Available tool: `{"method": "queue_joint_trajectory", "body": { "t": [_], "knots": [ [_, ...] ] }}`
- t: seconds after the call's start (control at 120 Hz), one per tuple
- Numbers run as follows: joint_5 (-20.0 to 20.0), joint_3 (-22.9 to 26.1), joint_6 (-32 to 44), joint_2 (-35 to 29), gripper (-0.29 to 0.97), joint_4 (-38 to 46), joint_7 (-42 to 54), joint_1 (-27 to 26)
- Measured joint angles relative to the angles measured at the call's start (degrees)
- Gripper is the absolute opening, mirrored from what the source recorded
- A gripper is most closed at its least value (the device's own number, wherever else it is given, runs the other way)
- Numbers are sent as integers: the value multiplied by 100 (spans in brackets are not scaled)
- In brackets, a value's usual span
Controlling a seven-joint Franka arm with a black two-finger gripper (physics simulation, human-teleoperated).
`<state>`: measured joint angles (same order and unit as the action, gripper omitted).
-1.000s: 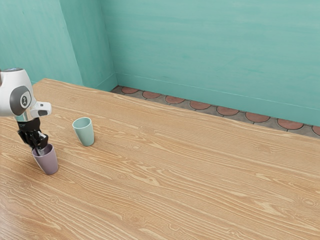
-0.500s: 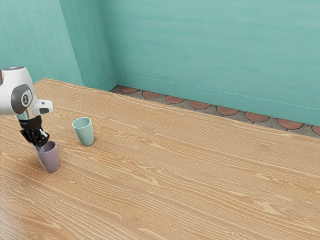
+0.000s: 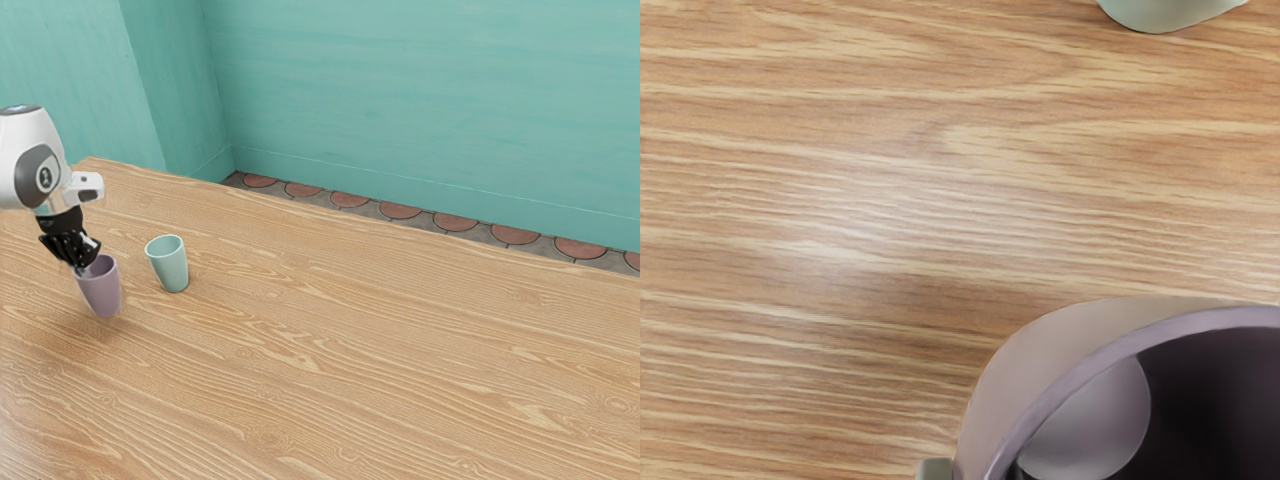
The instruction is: Place the left cup onto the right cup
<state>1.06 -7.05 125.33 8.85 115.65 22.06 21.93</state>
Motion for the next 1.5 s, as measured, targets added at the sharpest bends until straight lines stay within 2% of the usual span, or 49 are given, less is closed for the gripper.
{"method": "queue_joint_trajectory", "body": {
  "t": [0.358, 0.7, 0.975, 1.5],
  "knots": [
    [-329, 69, -44, -118, -10, -489, -223, -255],
    [-393, 306, -365, -89, -10, -1128, -432, -303],
    [-428, 310, -699, 307, -10, -1755, -550, -295],
    [-531, 309, -842, 956, -10, -2255, -656, -278]
  ]
}}
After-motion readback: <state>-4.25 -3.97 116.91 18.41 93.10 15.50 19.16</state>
